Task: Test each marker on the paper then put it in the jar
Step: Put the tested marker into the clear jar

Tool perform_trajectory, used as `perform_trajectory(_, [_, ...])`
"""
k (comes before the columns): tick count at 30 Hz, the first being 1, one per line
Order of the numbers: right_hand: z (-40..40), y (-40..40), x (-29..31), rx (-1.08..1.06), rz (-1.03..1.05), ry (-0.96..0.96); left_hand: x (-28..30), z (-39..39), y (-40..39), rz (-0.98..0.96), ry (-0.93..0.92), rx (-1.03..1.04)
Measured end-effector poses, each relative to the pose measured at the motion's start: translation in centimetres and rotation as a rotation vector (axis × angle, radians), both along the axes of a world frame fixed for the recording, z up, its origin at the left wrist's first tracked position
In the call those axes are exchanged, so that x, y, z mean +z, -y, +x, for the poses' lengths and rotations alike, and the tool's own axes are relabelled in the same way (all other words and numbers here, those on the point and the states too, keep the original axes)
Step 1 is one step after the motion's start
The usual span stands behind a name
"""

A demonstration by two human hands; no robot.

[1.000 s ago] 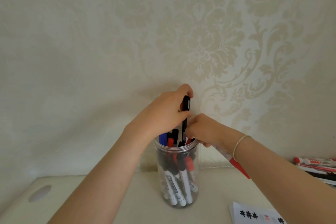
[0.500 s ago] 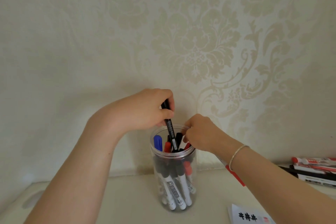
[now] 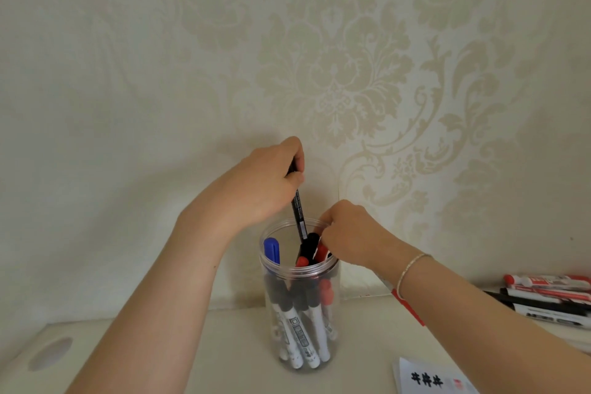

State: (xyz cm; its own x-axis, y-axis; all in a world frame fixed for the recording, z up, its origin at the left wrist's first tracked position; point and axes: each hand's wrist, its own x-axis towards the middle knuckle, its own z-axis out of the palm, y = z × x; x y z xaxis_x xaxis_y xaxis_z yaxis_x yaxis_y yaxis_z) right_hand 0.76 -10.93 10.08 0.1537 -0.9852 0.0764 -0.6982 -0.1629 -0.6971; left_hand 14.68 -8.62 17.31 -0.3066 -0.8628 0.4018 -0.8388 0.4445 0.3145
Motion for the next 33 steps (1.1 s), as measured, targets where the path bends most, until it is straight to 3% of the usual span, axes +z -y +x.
perform_trajectory(5, [0.4, 0.3, -0.1, -0.011, -0.013, -0.037, -0.1, -0.1, 0.1, -0.081, 0.101, 0.046])
perform_trajectory(10, [0.6, 0.5, 0.0, -0.019, -0.015, -0.052, -2.4, -0.6, 1.3, 0.354, 0.425, 0.034])
perform_trajectory(12, [0.7, 0.5, -0.1, -0.024, -0.015, -0.049, -3.1, -0.5, 1.5, 0.424, 0.438, 0.029])
perform_trajectory(18, [0.4, 0.4, -0.3, -0.07, -0.054, -0.042, -2.7, 0.0, 1.4, 0.357, 0.349, 0.057])
perform_trajectory(30, [-1.3, -0.5, -0.6, -0.105, -0.168, 0.215, -4.7, -1.2, 2.0, 0.268, 0.473, 0.133])
perform_trajectory(33, [-1.7, -0.9, 0.0, -0.089, -0.175, 0.264, -3.7, -1.4, 1.3, 0.184, 0.371, 0.115])
